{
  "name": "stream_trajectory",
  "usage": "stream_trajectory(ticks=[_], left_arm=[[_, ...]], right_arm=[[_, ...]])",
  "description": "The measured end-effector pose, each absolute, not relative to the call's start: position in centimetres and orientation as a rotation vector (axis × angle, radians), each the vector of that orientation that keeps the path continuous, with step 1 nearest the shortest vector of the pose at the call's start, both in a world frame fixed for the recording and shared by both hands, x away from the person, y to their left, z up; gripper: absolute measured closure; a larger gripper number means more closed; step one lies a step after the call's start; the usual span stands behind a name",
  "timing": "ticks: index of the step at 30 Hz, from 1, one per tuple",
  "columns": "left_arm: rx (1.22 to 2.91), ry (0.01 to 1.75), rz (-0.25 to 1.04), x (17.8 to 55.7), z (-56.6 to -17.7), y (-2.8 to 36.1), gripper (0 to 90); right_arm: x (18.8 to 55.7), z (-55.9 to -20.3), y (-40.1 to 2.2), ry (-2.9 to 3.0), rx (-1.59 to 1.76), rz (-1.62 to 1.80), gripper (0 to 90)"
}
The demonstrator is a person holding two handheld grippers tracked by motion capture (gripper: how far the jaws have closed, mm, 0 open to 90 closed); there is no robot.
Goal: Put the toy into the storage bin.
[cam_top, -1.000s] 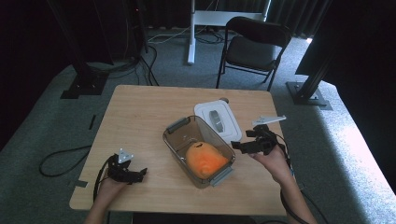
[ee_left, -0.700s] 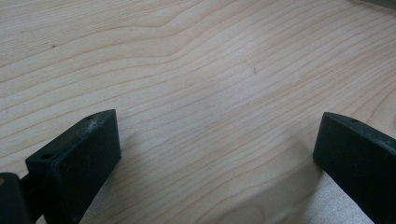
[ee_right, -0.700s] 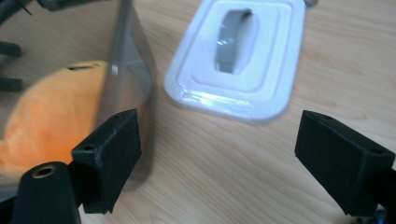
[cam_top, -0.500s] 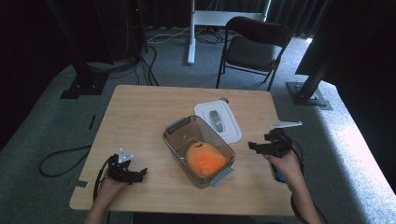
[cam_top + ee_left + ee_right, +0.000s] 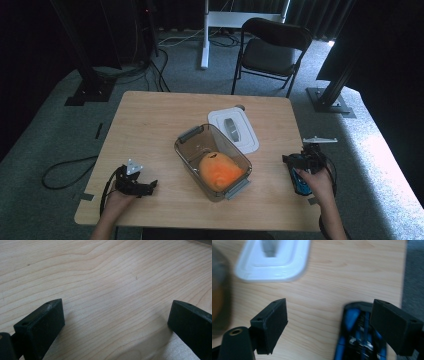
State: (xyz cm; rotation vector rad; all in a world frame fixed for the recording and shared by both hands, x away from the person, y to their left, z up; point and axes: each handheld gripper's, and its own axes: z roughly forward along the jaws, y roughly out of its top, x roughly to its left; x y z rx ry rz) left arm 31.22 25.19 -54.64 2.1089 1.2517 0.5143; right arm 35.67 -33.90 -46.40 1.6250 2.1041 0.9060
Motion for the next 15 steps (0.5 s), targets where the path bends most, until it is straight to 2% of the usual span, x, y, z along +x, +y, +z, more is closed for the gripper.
stream_trajectory(ticks=[15], left_arm=[[2.108, 1.252, 0.514, 31.2, -54.6, 25.2, 1.2]], right_arm=[[35.5, -50.6, -36.5, 2.058, 1.769, 0.759, 13.9]])
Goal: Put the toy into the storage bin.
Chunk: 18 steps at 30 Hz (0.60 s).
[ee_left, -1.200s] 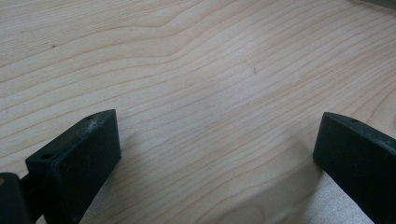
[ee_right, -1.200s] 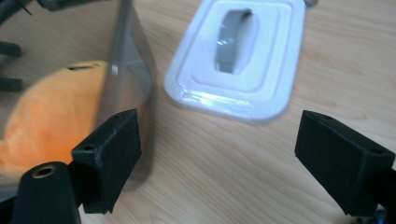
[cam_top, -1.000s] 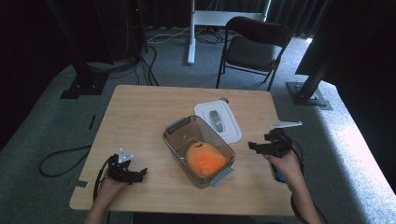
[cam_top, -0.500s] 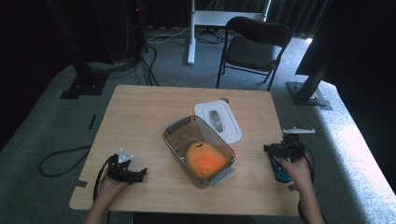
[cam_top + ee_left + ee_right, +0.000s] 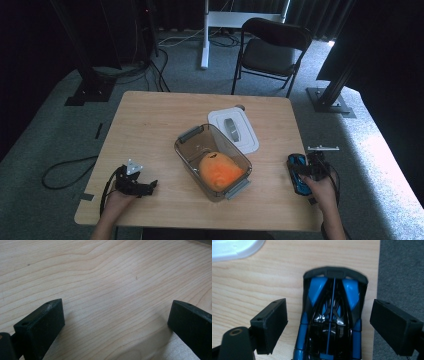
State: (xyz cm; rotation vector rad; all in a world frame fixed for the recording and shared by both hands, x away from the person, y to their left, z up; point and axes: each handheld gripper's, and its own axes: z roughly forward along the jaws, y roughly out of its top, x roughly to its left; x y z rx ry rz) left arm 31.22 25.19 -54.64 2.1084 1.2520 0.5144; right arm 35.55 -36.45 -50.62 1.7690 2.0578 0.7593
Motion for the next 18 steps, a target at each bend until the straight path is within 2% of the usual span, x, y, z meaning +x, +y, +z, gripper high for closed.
stream_trajectory(ticks=[10, 18], left_arm=[[2.108, 1.252, 0.515, 31.2, -54.6, 25.2, 1.2], [2.108, 1.253, 0.515, 31.2, -54.6, 25.2, 1.2]], right_arm=[[35.5, -52.4, -36.0, 2.083, 1.767, 0.65, 14.1], [35.6, -52.9, -35.8, 2.104, 1.748, 0.602, 18.2]])
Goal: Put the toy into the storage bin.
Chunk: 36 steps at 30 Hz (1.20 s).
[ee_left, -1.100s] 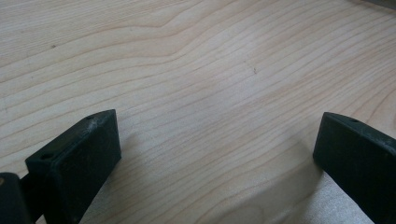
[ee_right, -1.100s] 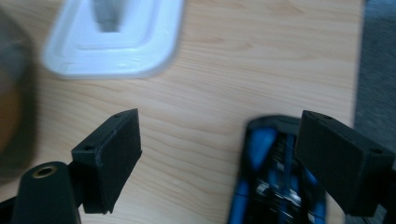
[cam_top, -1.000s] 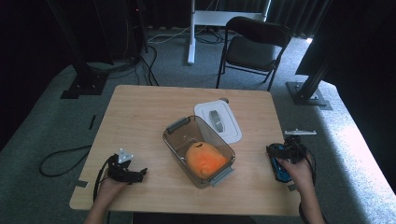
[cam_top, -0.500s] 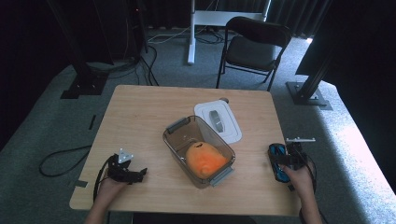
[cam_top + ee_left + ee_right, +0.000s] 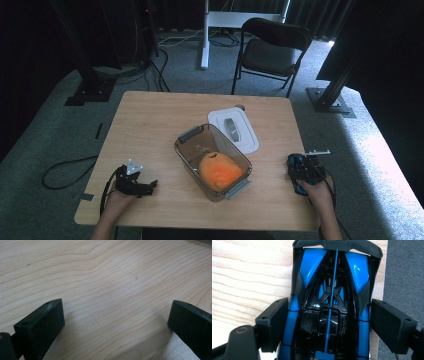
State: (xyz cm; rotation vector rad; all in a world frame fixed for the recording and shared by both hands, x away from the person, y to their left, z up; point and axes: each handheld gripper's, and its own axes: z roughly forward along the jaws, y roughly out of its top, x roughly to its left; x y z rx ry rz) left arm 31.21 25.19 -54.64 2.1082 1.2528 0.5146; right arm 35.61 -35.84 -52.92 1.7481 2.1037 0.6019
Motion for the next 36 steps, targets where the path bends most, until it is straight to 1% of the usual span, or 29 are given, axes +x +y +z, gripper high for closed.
stream_trajectory(ticks=[2, 8, 25, 36], left_arm=[[2.108, 1.254, 0.515, 31.2, -54.6, 25.2, 1.2], [2.107, 1.255, 0.515, 31.2, -54.6, 25.2, 1.2], [2.107, 1.256, 0.515, 31.2, -54.6, 25.2, 1.2], [2.107, 1.256, 0.516, 31.2, -54.6, 25.2, 1.2]], right_arm=[[35.5, -52.9, -35.8, 2.098, 1.742, 0.61, 21.3], [35.4, -52.9, -35.5, 2.074, 1.747, 0.617, 25.1], [35.8, -52.6, -35.5, 2.096, 1.733, 0.616, 25.6], [35.7, -50.4, -34.8, 2.117, 1.676, 0.658, 26.3]])
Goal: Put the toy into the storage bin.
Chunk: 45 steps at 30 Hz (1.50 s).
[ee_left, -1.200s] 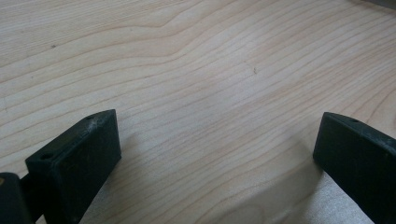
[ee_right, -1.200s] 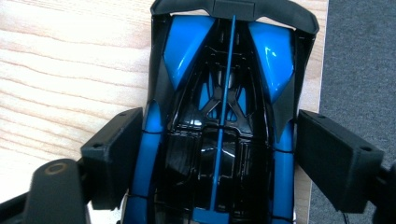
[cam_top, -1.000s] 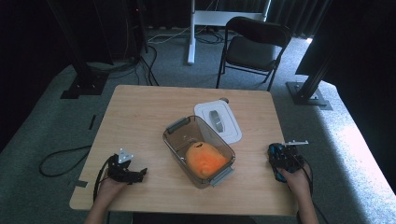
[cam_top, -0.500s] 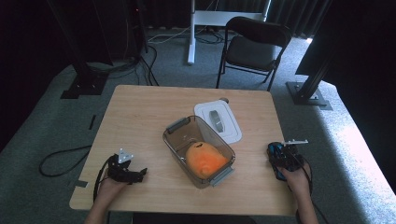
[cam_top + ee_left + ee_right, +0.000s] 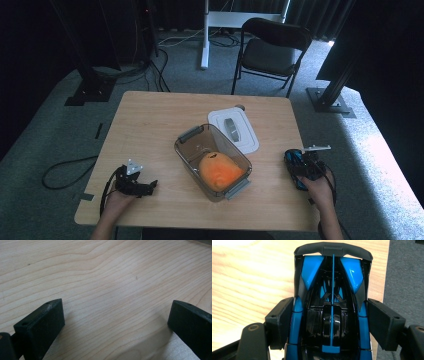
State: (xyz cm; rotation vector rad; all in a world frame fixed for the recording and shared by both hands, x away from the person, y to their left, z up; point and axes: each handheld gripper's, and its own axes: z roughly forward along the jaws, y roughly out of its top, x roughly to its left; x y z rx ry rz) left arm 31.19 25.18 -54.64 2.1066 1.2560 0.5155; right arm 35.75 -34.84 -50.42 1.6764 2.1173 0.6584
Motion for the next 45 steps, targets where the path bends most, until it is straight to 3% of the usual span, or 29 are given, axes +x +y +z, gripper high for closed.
stream_trajectory(ticks=[21, 45], left_arm=[[2.107, 1.256, 0.515, 31.2, -54.6, 25.2, 1.2], [2.106, 1.256, 0.517, 31.2, -54.6, 25.2, 1.2]], right_arm=[[35.1, -44.2, -33.1, 2.123, 1.551, 0.837, 26.3], [36.0, -38.5, -26.7, 2.225, 1.325, 0.965, 26.3]])
